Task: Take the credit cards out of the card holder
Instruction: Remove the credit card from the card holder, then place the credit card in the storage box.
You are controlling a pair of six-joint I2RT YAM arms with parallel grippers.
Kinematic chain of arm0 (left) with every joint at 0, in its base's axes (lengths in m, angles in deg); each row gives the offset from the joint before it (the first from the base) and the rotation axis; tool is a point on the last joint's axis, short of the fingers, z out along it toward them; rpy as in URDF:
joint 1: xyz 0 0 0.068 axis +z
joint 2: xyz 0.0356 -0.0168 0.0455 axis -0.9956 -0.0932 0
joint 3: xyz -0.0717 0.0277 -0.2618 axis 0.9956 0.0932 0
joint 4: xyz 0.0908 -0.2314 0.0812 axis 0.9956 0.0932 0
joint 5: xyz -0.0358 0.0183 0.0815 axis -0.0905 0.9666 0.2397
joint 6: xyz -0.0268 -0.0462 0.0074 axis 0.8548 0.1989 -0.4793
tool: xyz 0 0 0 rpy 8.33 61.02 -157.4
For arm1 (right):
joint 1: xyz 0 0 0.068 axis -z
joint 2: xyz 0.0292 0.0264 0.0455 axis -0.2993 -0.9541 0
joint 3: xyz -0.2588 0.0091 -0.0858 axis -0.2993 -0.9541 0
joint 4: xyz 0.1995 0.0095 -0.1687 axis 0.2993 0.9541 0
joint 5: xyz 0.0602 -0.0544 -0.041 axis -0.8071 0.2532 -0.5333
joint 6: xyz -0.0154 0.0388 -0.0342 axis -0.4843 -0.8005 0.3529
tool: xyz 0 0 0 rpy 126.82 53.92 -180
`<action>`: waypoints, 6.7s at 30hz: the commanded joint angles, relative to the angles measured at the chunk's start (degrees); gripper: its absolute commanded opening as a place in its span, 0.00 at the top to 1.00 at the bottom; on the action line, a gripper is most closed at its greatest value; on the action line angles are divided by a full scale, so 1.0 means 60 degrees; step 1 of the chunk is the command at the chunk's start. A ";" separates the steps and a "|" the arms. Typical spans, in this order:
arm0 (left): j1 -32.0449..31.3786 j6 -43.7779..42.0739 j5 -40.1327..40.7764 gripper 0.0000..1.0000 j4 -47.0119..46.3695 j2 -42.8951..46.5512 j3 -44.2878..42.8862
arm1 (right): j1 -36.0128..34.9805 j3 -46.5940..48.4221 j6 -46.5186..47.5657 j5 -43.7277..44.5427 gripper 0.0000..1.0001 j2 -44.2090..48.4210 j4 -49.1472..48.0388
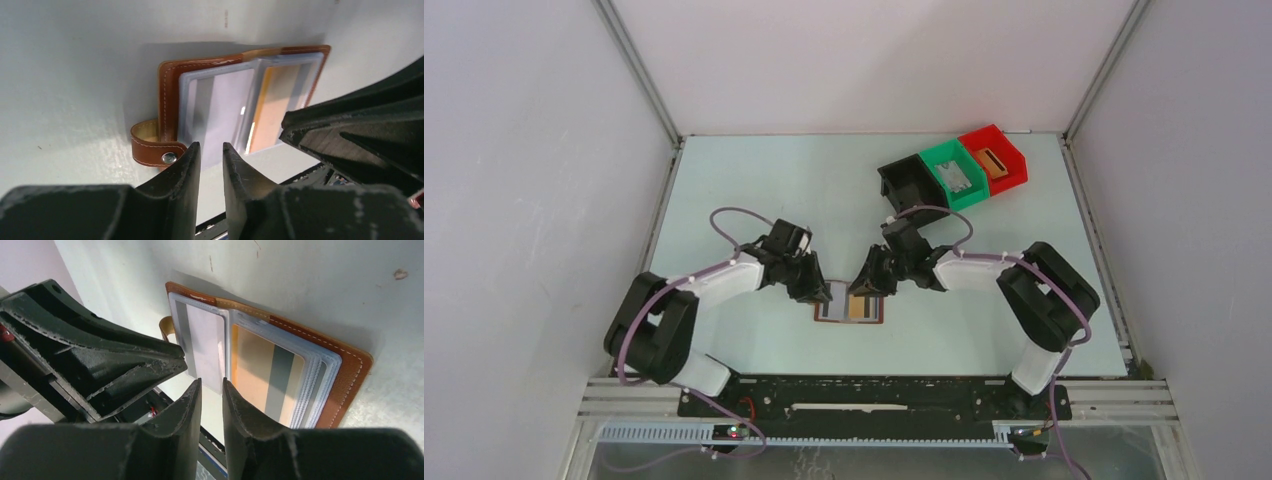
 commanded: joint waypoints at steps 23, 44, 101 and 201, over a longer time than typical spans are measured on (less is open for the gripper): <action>0.0070 -0.0058 0.0728 0.77 -0.0565 -0.1704 0.0361 | -0.0540 0.0257 -0.1352 0.1147 0.69 -0.1442 0.0257; -0.0106 -0.0395 0.2667 0.73 0.0752 -0.0238 0.0307 | -0.0456 -0.0488 -0.1340 0.2050 0.72 -0.0596 0.0004; -0.1278 -0.0205 0.2064 0.64 -0.0555 -0.0361 -0.0023 | -0.0455 -0.0188 -0.1307 0.2070 0.73 -0.0786 0.0351; -0.1520 -0.0109 0.0062 0.67 -0.1097 -0.0623 -0.0859 | 0.0580 -0.2448 0.0347 0.1125 1.00 0.3198 -0.0616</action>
